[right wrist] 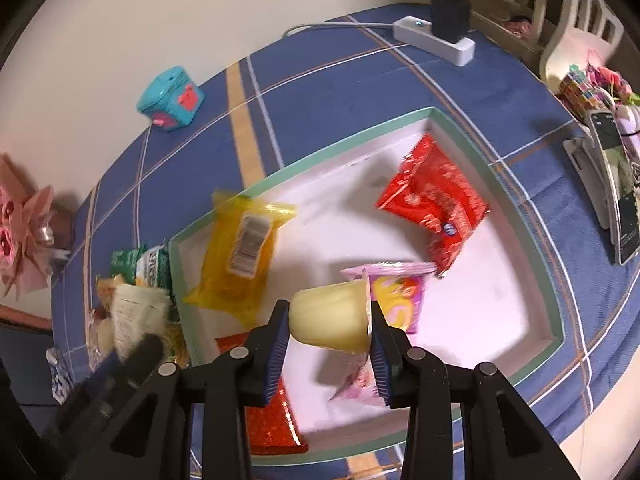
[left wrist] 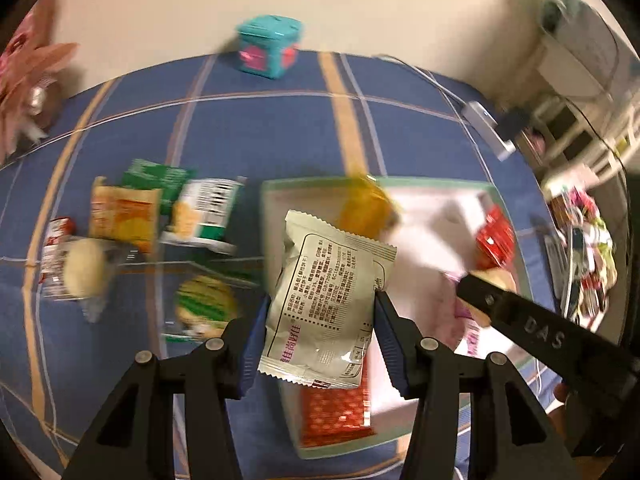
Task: Organize snacks
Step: 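Carry the white packet into the tray with the left tool while the right releases the jelly cup there, then move both open tools back over the snack pile, then lower the left tool onto the clear-wrapped bun while the right lowers onto the green cookie packet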
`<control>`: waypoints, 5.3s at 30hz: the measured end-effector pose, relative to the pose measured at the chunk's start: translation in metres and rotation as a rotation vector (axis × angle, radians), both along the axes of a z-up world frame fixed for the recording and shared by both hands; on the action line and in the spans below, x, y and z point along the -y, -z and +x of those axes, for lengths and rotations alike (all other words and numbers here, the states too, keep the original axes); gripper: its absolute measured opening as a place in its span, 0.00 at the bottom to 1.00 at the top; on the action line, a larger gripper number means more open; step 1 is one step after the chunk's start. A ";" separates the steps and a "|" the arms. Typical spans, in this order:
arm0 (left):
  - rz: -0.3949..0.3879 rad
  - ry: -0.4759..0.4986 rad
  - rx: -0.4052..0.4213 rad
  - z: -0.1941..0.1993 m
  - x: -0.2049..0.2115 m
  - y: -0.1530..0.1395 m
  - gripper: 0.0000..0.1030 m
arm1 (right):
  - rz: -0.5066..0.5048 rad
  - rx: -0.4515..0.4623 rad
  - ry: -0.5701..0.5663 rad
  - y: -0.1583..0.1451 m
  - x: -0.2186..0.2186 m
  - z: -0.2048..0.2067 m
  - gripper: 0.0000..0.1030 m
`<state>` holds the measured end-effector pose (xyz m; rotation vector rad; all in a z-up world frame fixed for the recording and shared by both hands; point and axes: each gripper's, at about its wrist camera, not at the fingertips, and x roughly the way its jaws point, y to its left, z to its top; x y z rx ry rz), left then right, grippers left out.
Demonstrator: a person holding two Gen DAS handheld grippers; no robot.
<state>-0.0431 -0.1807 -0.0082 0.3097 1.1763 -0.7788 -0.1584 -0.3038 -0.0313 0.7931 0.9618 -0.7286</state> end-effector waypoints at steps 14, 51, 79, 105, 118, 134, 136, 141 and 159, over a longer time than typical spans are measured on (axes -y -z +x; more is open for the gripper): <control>0.058 0.027 -0.028 -0.017 0.020 0.023 0.53 | 0.005 -0.005 0.018 0.002 0.010 -0.005 0.39; 0.098 -0.310 0.024 0.067 -0.063 0.008 0.70 | -0.085 -0.097 -0.131 -0.004 -0.043 0.034 0.51; 0.102 -0.290 0.075 0.072 -0.065 0.013 0.99 | -0.145 -0.108 -0.143 0.002 -0.048 0.039 1.00; 0.091 -0.497 0.143 0.140 -0.195 -0.028 0.99 | -0.192 0.003 -0.288 -0.024 -0.115 0.101 1.00; 0.086 -0.444 0.097 0.158 -0.182 -0.017 0.99 | -0.147 -0.022 -0.345 -0.009 -0.145 0.145 1.00; 0.090 -0.332 0.000 0.162 -0.139 0.028 0.98 | -0.038 -0.095 -0.361 0.032 -0.147 0.167 1.00; 0.086 -0.320 -0.001 0.160 -0.136 0.030 0.94 | -0.051 -0.101 -0.364 0.033 -0.148 0.169 0.99; 0.104 -0.285 -0.029 0.155 -0.127 0.038 0.84 | -0.055 -0.106 -0.372 0.038 -0.151 0.169 0.93; 0.150 -0.302 -0.035 0.156 -0.122 0.060 0.72 | -0.041 -0.175 -0.373 0.076 -0.146 0.177 0.69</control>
